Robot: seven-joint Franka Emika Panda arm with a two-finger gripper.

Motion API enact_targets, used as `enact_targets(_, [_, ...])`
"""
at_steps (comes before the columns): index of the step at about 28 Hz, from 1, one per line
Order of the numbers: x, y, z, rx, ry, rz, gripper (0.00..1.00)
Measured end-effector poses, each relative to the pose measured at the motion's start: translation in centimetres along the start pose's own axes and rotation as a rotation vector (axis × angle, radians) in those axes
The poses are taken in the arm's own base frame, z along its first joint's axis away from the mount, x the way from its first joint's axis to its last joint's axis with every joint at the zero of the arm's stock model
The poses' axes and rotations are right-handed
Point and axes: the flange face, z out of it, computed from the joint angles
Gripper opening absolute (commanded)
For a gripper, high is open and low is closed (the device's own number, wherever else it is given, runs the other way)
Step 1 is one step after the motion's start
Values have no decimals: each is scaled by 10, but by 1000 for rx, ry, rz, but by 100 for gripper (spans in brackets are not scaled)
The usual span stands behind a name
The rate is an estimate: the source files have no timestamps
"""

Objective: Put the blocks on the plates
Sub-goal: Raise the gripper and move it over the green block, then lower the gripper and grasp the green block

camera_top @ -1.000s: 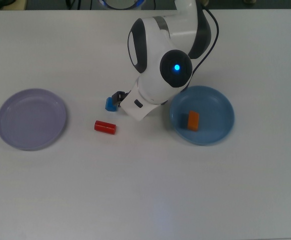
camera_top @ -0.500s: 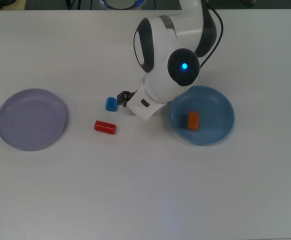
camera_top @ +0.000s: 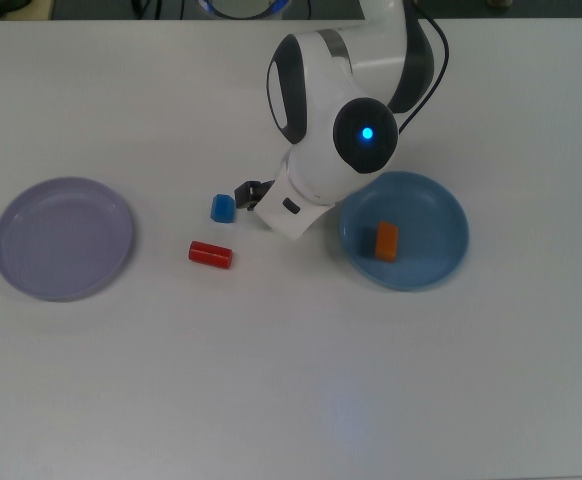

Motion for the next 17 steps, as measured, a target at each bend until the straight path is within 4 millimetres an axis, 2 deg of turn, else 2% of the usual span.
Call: enact_targets(17, [-1, -7, -1, 8, -1, -15, 100])
